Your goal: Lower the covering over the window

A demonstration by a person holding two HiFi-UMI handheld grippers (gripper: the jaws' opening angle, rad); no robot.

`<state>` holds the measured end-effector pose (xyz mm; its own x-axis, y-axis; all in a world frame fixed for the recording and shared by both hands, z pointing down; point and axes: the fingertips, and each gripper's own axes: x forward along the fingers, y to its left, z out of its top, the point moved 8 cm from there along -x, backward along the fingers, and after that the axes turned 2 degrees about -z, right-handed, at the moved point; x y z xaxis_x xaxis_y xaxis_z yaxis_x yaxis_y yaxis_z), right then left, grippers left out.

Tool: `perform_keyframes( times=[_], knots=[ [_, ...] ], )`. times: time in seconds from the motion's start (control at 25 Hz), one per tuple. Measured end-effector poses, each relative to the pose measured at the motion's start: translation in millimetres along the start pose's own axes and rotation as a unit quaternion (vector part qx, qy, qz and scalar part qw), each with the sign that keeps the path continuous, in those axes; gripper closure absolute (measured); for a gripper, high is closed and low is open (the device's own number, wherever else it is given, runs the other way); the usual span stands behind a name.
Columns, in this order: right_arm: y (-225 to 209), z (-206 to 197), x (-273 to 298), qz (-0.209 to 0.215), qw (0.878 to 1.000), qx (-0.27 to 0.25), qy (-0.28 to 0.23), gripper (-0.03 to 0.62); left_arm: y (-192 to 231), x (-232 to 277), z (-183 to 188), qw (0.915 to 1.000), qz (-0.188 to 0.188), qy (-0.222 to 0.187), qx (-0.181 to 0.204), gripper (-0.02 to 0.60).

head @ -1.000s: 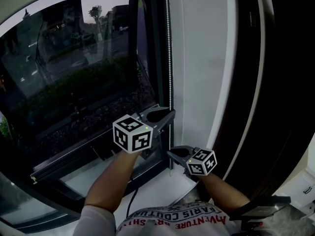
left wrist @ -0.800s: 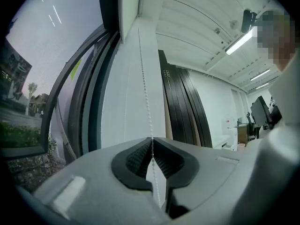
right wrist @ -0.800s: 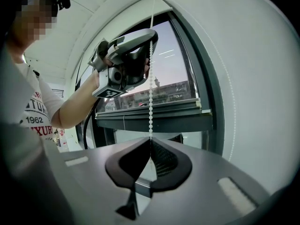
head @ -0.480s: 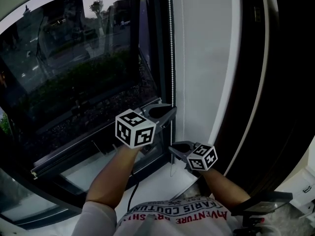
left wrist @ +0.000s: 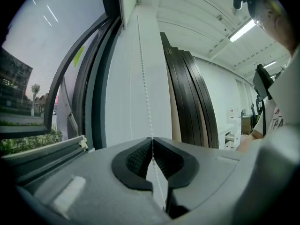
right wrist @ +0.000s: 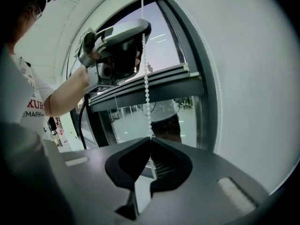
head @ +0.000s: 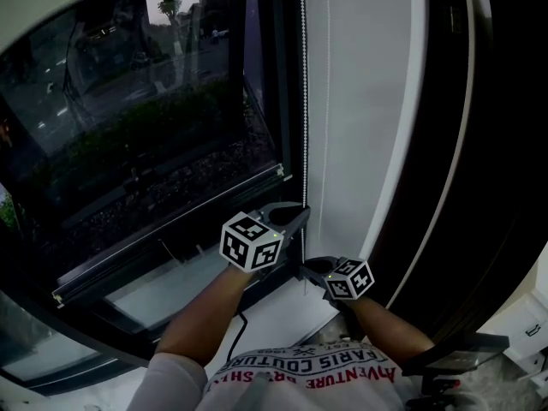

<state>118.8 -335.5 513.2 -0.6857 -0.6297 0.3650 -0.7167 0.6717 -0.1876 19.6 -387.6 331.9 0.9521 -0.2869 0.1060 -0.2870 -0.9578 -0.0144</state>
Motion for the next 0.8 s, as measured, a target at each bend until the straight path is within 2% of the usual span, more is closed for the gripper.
perform_keyframes(
  times=[0.08, 0.2, 0.28, 0.4, 0.56, 0.72, 0.8],
  knots=[
    [-2, -14, 5, -0.002, 1.000, 0.008, 0.020, 0.586, -1, 3, -17, 0.9999, 0.004, 0.007, 0.011, 0.571],
    [-4, -39, 15, -0.002, 0.997, 0.010, 0.072, 0.586, -1, 10, -49, 0.9986, 0.012, 0.040, 0.032, 0.571],
    [-1, -56, 22, 0.007, 0.994, 0.006, 0.106, 0.585, -1, 13, -71, 0.9980, 0.012, 0.057, 0.025, 0.571],
    [3, -69, 24, 0.025, 0.994, 0.022, 0.105, 0.582, 3, 10, -87, 0.9988, 0.021, 0.044, -0.002, 0.571],
    [-4, -59, 18, 0.019, 0.995, 0.013, 0.096, 0.579, 11, 7, -86, 0.9990, 0.023, 0.036, -0.014, 0.571],
    [-8, -28, 3, 0.022, 0.997, 0.011, 0.075, 0.504, 12, 4, -88, 0.9990, 0.022, 0.034, -0.016, 0.571],
    [-12, -6, -7, 0.011, 0.997, 0.004, 0.074, 0.491, 13, 2, -87, 0.9990, 0.027, 0.032, -0.015, 0.571]
  ],
)
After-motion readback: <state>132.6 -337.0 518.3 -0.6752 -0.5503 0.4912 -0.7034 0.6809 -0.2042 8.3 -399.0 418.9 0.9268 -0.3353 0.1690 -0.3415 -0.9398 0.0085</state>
